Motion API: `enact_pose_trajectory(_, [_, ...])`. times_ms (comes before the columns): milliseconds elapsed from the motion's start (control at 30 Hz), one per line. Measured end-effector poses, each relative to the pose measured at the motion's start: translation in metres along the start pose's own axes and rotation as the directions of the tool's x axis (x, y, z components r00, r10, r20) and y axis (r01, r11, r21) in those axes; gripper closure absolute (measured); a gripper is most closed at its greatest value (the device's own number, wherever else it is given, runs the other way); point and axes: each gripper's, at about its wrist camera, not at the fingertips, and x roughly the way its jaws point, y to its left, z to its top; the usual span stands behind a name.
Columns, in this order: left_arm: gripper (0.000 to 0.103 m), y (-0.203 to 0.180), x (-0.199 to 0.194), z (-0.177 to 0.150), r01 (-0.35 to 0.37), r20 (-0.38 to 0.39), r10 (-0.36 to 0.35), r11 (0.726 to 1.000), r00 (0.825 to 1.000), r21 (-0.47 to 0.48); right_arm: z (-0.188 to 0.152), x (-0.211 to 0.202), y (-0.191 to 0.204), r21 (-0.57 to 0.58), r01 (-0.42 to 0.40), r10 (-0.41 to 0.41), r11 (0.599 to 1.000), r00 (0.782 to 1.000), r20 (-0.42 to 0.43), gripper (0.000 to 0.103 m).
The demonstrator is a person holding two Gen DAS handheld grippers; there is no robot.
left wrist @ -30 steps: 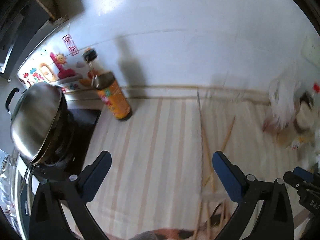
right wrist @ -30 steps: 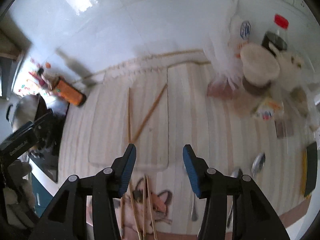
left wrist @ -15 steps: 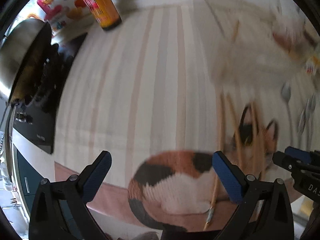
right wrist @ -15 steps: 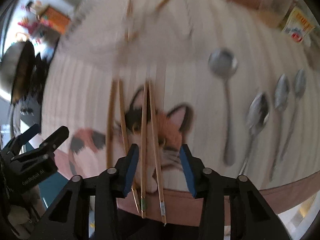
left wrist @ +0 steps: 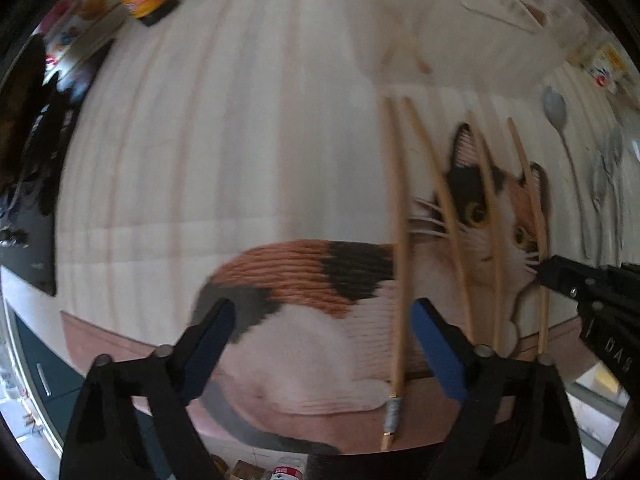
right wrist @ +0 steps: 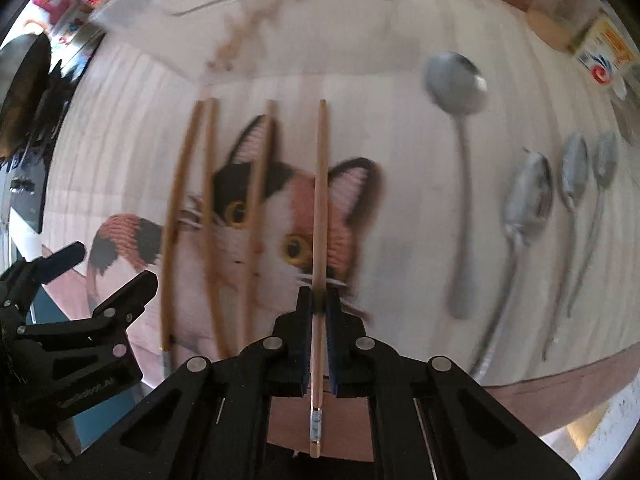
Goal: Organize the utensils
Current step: 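Return to the mat and grasp a chopstick with the right tool while the left tool grasps another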
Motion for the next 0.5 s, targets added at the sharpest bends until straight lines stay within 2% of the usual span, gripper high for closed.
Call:
enact_pose_trajectory(133, [0.040,-0.015,0.004,0.004,0.007,0.004,-0.007,1.000,1.000,0.022,-0.003,-0.004,-0.024,0.038,0.013,-0.012,0.999,1.000,-0.024,0.097])
enact_pose_trajectory(200, [0.060,-0.018,0.002,0.006,0.042,0.012,-0.042,0.999,0.999,0.007,-0.005,-0.006,-0.032,0.049,0.005,-0.003,0.999,0.999,-0.032,0.097])
enact_pose_trajectory(233, [0.079,-0.019,0.001,0.006,0.055,0.013,-0.055,0.998,0.998,-0.003,-0.007,-0.007,-0.035,0.057,-0.002,0.003,0.998,0.999,-0.034,0.097])
enact_pose_trajectory(267, [0.094,-0.020,0.000,0.007,0.051,0.012,-0.051,0.999,0.999,-0.004,-0.007,-0.006,-0.044,0.060,-0.005,0.007,0.998,0.999,-0.037,0.096])
enact_pose_trajectory(300, [0.098,-0.022,0.000,0.007,0.033,0.008,-0.033,0.999,0.999,0.009,-0.008,-0.007,-0.046,0.062,-0.006,0.008,0.998,0.999,-0.034,0.096])
enact_pose_trajectory(500, [0.098,-0.019,-0.004,0.003,0.014,-0.002,-0.014,1.000,1.000,-0.011,-0.010,-0.010,-0.055,0.058,0.000,0.002,0.998,0.999,-0.043,0.096])
